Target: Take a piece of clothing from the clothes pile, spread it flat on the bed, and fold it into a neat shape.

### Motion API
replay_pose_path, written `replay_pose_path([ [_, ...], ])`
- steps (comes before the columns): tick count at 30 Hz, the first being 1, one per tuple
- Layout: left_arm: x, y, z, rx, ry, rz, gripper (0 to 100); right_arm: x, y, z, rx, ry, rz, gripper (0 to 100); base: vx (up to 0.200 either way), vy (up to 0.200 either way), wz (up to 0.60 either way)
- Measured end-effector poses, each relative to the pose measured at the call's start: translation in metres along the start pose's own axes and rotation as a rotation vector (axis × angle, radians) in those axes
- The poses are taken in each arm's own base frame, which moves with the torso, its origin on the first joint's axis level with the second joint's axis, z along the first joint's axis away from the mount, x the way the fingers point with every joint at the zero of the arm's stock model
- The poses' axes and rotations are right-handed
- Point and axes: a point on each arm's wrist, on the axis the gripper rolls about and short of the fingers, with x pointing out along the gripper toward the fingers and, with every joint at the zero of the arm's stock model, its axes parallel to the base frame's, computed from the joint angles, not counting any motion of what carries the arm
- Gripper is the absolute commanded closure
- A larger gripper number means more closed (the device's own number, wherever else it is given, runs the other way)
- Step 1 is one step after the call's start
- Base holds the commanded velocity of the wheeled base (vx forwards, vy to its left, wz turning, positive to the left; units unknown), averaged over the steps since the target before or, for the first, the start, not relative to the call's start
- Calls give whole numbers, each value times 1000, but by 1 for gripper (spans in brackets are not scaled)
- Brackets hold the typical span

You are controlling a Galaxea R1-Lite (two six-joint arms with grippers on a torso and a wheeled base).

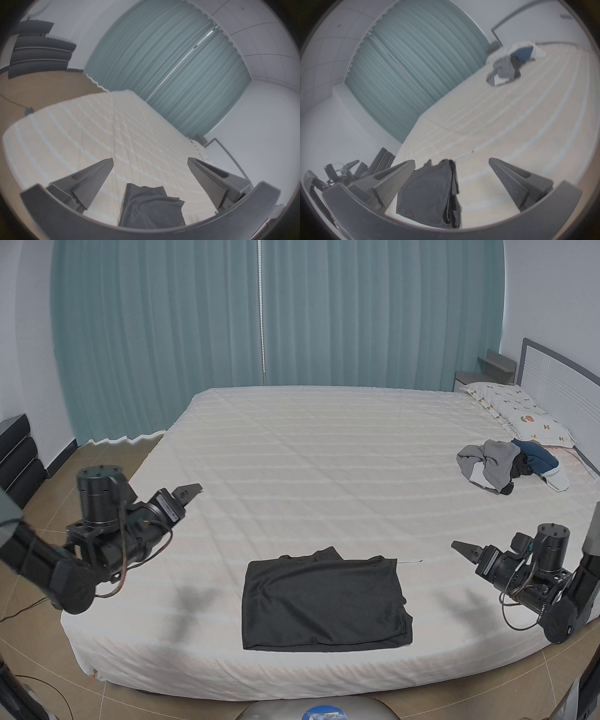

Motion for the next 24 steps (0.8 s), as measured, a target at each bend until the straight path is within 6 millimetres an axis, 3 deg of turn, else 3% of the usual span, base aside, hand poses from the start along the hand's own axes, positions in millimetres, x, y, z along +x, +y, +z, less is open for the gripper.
replay_pose_path([
  [6,-76,-5,15,93,-113,-58,0,-46,17,19,-145,-128,18,0,0,0,0],
  [13,-158,1,18,266,-253,-64,0,-102,28,27,-268,-227,26,0,0,0,0],
  [17,-196,8,13,352,-298,-47,0,-133,30,24,-324,-233,15,0,0,0,0],
  [24,-244,22,3,442,-361,-24,0,-179,27,8,-389,-164,-22,0,0,0,0],
])
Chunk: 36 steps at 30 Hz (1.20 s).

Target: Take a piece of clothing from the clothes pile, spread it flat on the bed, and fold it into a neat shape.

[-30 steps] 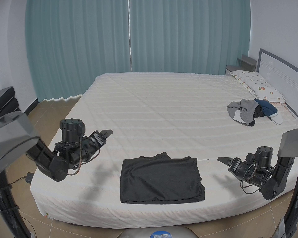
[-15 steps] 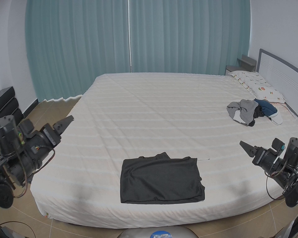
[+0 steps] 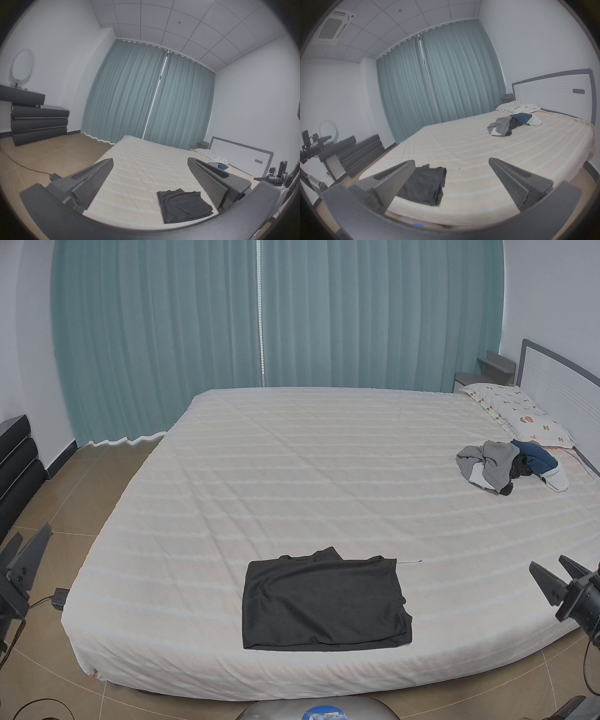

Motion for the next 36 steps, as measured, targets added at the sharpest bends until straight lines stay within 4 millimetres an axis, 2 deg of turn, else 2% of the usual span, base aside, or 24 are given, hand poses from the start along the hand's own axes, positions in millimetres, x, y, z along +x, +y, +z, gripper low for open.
replay_pose_path([
  [11,-52,14,-11,147,-85,84,0,-69,1,-19,-57,135,-22,0,0,0,0],
  [12,-59,16,-13,175,-103,106,0,-80,1,-21,-70,134,-26,0,0,0,0],
  [19,-80,24,-30,263,-162,229,0,-114,1,-27,-123,20,-118,0,0,0,0],
  [27,-88,23,-37,303,-211,358,0,-125,2,-32,-154,-59,-134,0,0,0,0],
  [30,-90,23,-42,317,-217,382,0,-125,2,-38,-217,-66,-139,0,0,0,0],
  [36,-86,30,-68,345,-162,380,0,-121,1,-47,-333,-118,-147,0,0,0,0],
])
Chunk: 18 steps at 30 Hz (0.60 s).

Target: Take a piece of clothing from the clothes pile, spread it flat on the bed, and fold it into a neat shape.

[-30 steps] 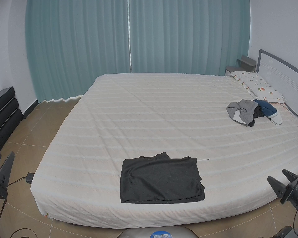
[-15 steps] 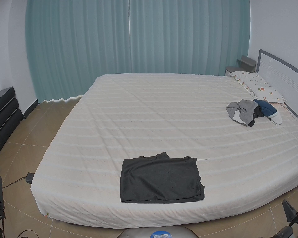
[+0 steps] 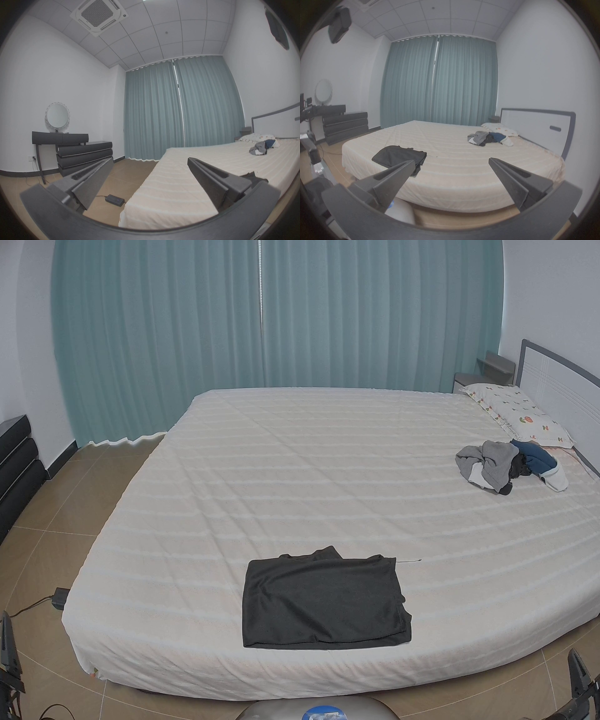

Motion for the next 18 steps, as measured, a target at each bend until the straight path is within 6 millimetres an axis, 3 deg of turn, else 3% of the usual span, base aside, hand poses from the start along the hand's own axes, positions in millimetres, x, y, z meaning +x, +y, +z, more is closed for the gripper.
replay_pose_path([
  [9,1,-3,-22,21,77,-65,0,13,3,-14,-29,-120,-8,0,0,0,0],
  [18,-1,-8,-27,-17,118,-279,0,16,6,-30,78,-28,35,0,0,0,0],
])
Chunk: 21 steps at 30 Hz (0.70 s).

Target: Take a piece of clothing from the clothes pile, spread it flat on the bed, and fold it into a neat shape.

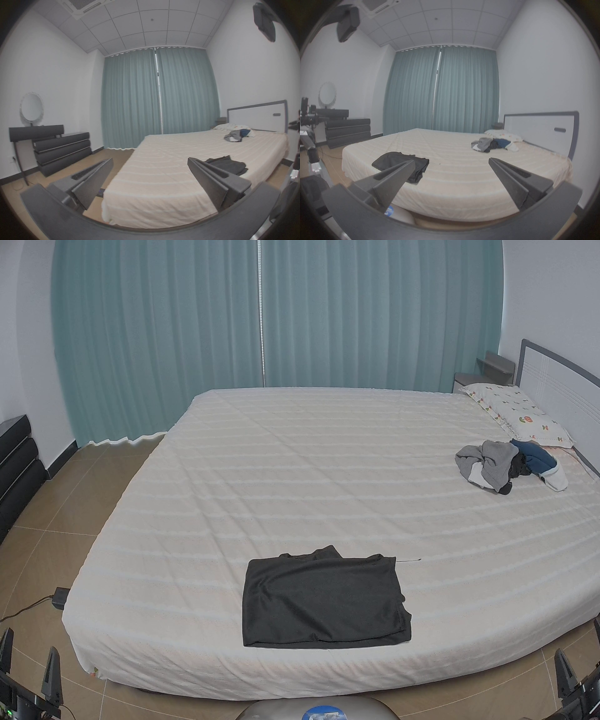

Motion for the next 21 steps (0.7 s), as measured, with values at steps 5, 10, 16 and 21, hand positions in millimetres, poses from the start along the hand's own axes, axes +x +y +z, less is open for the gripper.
replay_pose_path([
  [5,0,-2,-7,-28,64,-88,0,0,0,-1,23,9,-6,0,0,0,0],
  [10,0,-2,-7,-33,63,-95,0,0,0,-1,42,8,-12,0,0,0,0],
  [16,0,-2,-6,-37,61,-90,0,0,0,-1,24,8,-13,0,0,0,0],
  [21,0,-2,-6,-42,61,-80,0,0,0,-1,24,9,-13,0,0,0,0],
])
